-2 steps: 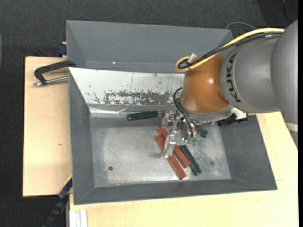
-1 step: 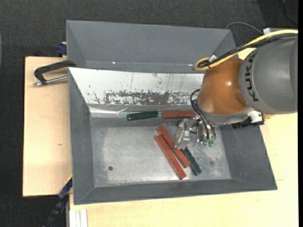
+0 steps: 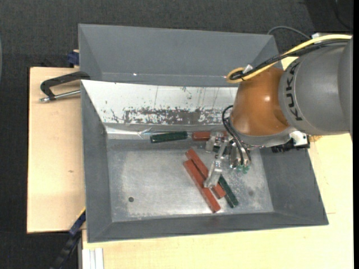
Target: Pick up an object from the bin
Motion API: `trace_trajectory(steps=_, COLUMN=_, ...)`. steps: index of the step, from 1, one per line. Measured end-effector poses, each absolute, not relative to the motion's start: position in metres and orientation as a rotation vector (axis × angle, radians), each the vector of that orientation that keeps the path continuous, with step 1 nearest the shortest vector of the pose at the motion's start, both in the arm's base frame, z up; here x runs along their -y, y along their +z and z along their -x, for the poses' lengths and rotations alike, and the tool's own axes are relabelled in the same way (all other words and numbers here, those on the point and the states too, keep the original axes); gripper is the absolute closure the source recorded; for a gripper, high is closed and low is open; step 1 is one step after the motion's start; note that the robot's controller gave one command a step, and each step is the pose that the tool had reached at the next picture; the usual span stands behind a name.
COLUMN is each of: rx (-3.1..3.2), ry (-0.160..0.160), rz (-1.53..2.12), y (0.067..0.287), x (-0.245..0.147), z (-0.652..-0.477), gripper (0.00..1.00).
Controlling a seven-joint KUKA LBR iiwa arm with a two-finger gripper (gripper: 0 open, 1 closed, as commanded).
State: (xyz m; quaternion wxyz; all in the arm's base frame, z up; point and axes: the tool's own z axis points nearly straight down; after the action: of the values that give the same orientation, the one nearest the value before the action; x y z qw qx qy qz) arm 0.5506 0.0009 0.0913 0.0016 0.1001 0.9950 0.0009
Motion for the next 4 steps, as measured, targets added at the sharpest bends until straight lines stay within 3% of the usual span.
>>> trace_trajectory(steps=1, rx=-3.121, ry=0.003, rz=-0.324, y=0.092, x=-0.004, z=-0.551, gripper=0.00)
trace_trajectory(steps=2, rx=-3.107, ry=-0.001, rz=-0.453, y=0.086, x=-0.046, z=-0.536, gripper=0.00)
trace_trajectory(steps=3, rx=-3.107, ry=0.000, rz=-0.428, y=0.092, x=-0.001, z=-0.552, gripper=1.00)
trace_trajectory(steps=4, rx=-3.108, ry=0.003, rz=-0.427, y=0.092, x=-0.002, z=-0.552, gripper=0.00)
